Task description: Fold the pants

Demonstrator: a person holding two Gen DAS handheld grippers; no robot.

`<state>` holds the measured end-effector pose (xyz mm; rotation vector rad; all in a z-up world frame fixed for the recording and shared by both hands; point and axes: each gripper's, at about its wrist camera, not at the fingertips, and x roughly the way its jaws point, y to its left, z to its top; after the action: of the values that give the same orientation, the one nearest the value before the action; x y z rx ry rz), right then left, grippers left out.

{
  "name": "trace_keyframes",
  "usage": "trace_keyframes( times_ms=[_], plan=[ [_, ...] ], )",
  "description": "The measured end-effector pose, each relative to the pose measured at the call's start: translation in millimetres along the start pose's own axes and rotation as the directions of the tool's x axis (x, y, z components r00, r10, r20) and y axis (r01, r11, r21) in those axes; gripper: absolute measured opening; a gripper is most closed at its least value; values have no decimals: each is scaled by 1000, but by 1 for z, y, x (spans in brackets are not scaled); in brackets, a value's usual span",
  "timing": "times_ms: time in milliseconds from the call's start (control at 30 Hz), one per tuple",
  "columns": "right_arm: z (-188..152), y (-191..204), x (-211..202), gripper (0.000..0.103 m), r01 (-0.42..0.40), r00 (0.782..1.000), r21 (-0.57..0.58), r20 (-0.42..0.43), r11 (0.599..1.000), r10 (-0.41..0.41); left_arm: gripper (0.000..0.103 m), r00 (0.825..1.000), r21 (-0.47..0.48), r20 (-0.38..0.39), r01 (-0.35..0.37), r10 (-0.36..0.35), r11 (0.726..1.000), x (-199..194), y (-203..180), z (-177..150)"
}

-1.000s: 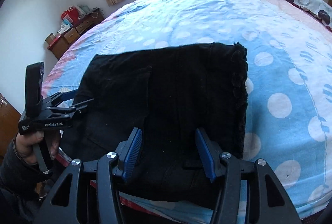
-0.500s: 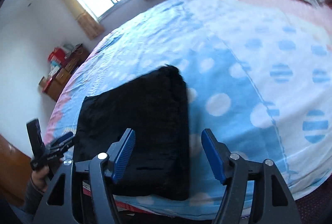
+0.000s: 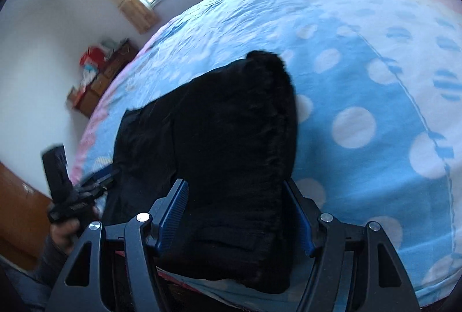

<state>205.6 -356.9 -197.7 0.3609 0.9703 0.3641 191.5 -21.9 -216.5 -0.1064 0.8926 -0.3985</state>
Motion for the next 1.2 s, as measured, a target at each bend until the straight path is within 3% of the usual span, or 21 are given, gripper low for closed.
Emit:
trace_keyframes(
  times_ms=[67,100,133,167,200,300,533,700,900,1067,1200],
  plan=[
    [2,-14,0,37,-17,1000,64,8,998,17,87,1000,23,7,-18,18,1000,3,-3,1],
    [3,-21,0,32,-44,999,96,10,994,44,77,1000,18,14,-14,13,1000,2,-2,1],
    [2,-29,0,30,-82,997,131,11,988,81,65,1000,19,22,4,-4,1000,0,-2,1],
    [2,-30,-1,27,-90,996,132,14,987,89,44,999,26,26,32,-32,999,-2,-3,2],
    [1,-25,-2,25,-80,997,111,16,991,79,30,998,17,21,54,-54,998,-3,-2,3],
    [2,0,-10,21,-28,999,21,31,999,27,20,996,2,24,83,-83,997,-8,-1,4],
    [21,49,-35,19,-46,996,-100,72,994,53,15,988,-58,95,129,-123,990,-39,7,9],
    [53,94,-25,19,-62,997,-210,37,976,72,14,982,-84,169,100,-84,991,-73,34,20],
    [109,169,33,19,-171,985,-321,-41,931,167,13,968,-128,239,-53,82,990,-123,100,28],
    [145,248,95,18,-260,966,-401,-113,879,234,13,928,-194,276,-199,248,961,-157,158,32],
    [164,301,146,18,-313,950,-452,-165,835,266,13,897,-267,282,-268,341,926,-166,205,33]
  ],
)
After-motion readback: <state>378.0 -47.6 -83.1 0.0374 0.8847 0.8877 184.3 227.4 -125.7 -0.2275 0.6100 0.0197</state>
